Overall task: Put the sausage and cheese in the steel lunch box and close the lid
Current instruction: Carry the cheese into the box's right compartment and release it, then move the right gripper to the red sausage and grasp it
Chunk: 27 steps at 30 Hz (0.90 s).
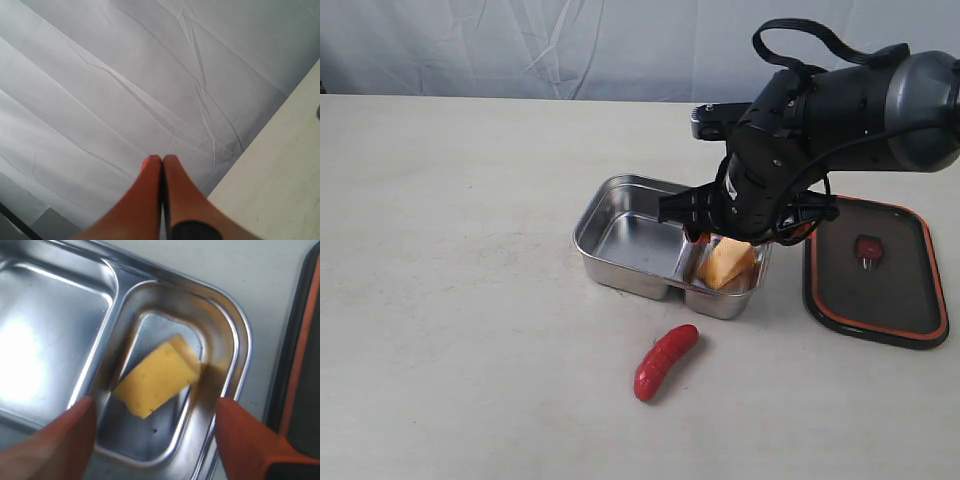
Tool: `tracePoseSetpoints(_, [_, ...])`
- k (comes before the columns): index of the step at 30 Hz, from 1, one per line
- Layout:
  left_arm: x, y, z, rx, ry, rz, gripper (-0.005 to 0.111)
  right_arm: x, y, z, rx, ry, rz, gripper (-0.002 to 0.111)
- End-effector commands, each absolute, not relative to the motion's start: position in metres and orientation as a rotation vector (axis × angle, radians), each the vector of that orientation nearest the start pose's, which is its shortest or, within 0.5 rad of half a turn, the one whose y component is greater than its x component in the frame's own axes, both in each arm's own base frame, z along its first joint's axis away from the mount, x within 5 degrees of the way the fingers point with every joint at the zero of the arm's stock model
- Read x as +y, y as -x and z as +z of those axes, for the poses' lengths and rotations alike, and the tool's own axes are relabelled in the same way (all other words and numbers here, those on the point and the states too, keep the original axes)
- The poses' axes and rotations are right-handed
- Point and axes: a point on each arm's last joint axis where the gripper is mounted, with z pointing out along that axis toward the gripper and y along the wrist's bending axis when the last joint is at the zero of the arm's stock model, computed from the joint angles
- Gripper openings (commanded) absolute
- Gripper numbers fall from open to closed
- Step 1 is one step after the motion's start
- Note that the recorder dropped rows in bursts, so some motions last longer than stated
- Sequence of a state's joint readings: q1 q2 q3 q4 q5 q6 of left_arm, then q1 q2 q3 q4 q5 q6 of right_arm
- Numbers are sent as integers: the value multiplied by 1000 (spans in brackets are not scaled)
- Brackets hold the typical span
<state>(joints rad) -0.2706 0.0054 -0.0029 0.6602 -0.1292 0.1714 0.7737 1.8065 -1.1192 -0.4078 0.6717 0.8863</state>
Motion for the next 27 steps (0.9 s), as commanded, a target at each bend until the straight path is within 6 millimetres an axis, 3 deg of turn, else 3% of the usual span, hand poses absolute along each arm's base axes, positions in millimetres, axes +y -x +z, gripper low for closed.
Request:
tracePoseSetpoints(1, [-21,-51,222,1154,-781,407,0,225,-266,197,2738,183,-17,65])
tracePoseSetpoints(8, [-21,-51,222,1154,-781,407,0,236,-230,242,2748,389,135,65])
tracePoseSetpoints(12, [-21,-51,222,1154,-781,407,0,249,-199,250,2833,383,213,65])
tracePoseSetpoints(18, [-21,-51,222,1154,-781,407,0,285,-173,222,2880,288,319,65])
tracePoseSetpoints(23, [-21,-51,222,1154,-781,407,0,297,-166,190,2969,168,221,65])
tracePoseSetpoints(27, [-21,-51,222,1154,-781,407,0,303,-168,176,2986,69,233,65])
